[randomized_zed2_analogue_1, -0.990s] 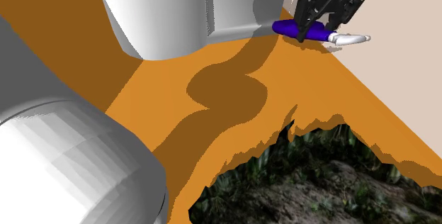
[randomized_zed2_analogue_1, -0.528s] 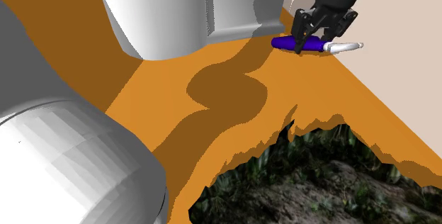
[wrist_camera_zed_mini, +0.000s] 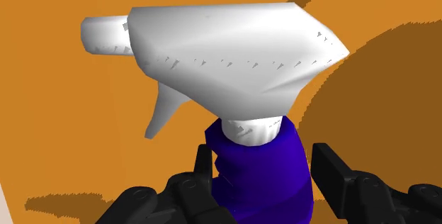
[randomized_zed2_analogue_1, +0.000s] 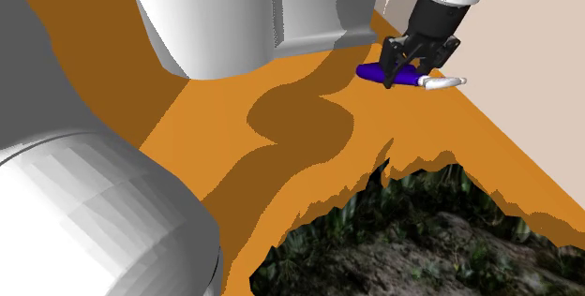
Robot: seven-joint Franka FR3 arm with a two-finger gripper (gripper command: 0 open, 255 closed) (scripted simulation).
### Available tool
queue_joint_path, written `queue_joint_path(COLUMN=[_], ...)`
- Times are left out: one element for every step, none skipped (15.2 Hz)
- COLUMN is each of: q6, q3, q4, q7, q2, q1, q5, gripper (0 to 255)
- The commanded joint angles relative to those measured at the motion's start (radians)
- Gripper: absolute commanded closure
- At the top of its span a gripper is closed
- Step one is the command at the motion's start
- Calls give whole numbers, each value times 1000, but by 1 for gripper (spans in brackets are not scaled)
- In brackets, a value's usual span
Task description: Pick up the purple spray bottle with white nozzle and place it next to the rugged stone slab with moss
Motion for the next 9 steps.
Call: queue_joint_path(q6=[27, 40, 53, 66, 79, 91, 104, 117, 129], q3=[0, 1, 1, 1, 2, 3, 4, 5, 6], q4=[-10, -15, -19, -23, -27, -31, -35, -38, -41], q7=[-7, -11, -14, -18, -22, -26, -30, -34, -38], q2=[18, 27, 36, 45, 55, 64, 74, 84, 94], q1=[-1, -1, -1, -2, -2, -3, -3, -4, -4], q5=[9, 13, 18, 23, 27, 33, 38, 43, 49], gripper=[255, 255, 255, 255, 255, 255, 255, 255, 255])
